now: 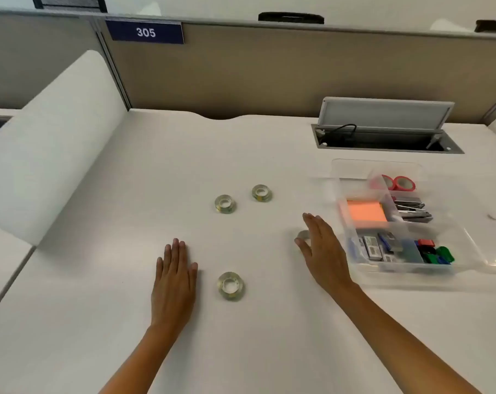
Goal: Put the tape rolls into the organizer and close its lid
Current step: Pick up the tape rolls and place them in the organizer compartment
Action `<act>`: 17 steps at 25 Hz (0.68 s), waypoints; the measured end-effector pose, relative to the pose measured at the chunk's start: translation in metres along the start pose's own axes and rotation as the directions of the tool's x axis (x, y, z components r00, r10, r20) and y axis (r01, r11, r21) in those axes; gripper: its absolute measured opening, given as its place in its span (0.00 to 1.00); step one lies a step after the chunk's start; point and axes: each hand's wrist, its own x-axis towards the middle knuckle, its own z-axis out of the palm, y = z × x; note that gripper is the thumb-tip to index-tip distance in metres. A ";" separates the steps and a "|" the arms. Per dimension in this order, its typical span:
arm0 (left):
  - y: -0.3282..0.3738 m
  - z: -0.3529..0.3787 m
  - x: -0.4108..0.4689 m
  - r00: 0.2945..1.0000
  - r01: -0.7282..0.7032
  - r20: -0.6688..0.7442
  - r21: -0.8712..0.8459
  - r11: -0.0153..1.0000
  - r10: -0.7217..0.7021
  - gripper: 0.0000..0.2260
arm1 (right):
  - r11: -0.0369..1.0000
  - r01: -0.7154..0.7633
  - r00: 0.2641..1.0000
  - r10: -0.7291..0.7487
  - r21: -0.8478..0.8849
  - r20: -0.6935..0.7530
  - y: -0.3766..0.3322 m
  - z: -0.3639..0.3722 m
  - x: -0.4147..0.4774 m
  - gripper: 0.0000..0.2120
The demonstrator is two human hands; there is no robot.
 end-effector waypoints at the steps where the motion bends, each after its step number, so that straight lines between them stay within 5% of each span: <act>1: 0.001 0.000 0.000 0.999 0.034 -0.008 -0.008 0.999 -0.034 0.33 | 1.000 -0.029 0.999 0.029 -0.008 0.038 0.002 0.001 -0.001 0.26; 10: 0.005 0.003 -0.001 0.997 0.064 -0.036 0.016 0.998 -0.063 0.26 | 0.999 -0.007 0.991 0.012 -0.036 0.130 0.012 0.006 -0.001 0.23; 17: 0.030 -0.010 0.008 0.992 0.042 -0.118 -0.084 0.996 -0.052 0.18 | 0.997 0.073 0.997 -0.072 0.021 -0.034 0.001 -0.015 0.006 0.21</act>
